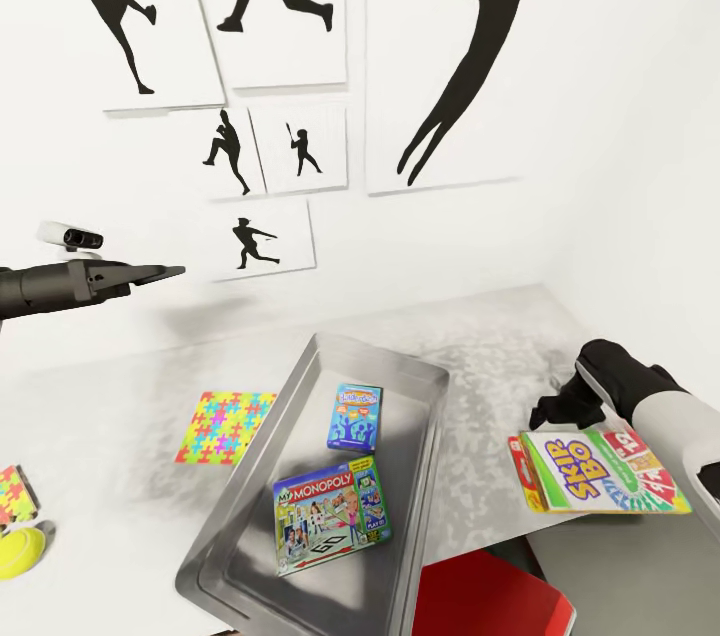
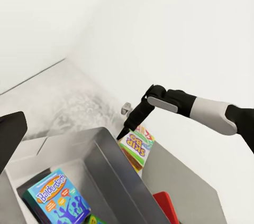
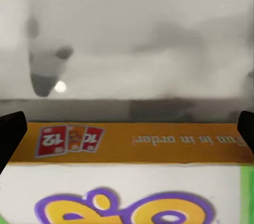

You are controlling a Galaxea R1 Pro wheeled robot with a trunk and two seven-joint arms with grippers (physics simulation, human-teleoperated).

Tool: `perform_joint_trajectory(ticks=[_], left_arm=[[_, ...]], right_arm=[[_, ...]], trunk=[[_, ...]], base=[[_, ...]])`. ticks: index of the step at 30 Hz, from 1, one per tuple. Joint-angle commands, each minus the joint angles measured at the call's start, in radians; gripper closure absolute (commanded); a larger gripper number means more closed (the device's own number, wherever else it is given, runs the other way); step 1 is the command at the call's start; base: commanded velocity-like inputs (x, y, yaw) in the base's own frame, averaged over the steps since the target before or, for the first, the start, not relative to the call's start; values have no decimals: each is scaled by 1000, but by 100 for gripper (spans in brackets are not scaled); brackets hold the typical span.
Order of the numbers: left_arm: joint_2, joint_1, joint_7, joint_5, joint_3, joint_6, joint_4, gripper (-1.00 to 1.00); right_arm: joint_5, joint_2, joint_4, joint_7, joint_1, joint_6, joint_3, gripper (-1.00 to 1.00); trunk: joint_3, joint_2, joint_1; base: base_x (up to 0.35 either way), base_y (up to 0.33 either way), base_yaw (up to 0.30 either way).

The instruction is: Put all the toys in the child's room - the three board games (two on the bed and one on the table), the two jigsaw puzzles on the table, and the tennis ball on the table - inside the toy box on the table in the child's room.

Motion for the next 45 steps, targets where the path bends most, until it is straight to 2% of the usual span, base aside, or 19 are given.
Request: perform_joint_trajectory(ticks=[1, 9, 17, 23, 33, 45], left_arm=[[0, -1, -4, 0, 0, 11, 0, -100], [2, -1, -4, 0, 0, 11, 0, -100], [2, -1, -4, 0, 0, 11, 0, -100], [1, -1, -4, 0, 0, 11, 0, -100], [3, -1, -4, 0, 0, 11, 1, -100], [4, -1, -4, 0, 1, 11, 1, -100]], right_arm=[[-6, -1, -1, 1, -1, 4, 8, -100], [-4, 11, -4, -9, -1, -3, 9, -100], [0, 10, 5, -8, 12, -26, 11, -100], [4, -4, 6, -3, 75, -21, 15, -100], [-1, -67, 5, 3, 98, -21, 16, -100], [0, -70, -5, 4, 99, -21, 15, -100]], trunk=[[-2, -2, 1], [-2, -2, 1], [-2, -2, 1], [-2, -2, 1], [-2, -2, 1], [-2, -2, 1]], base=[[0, 0, 0], [0, 0, 0], [0, 0, 0], [0, 0, 0], [0, 0, 0], [0, 0, 0]])
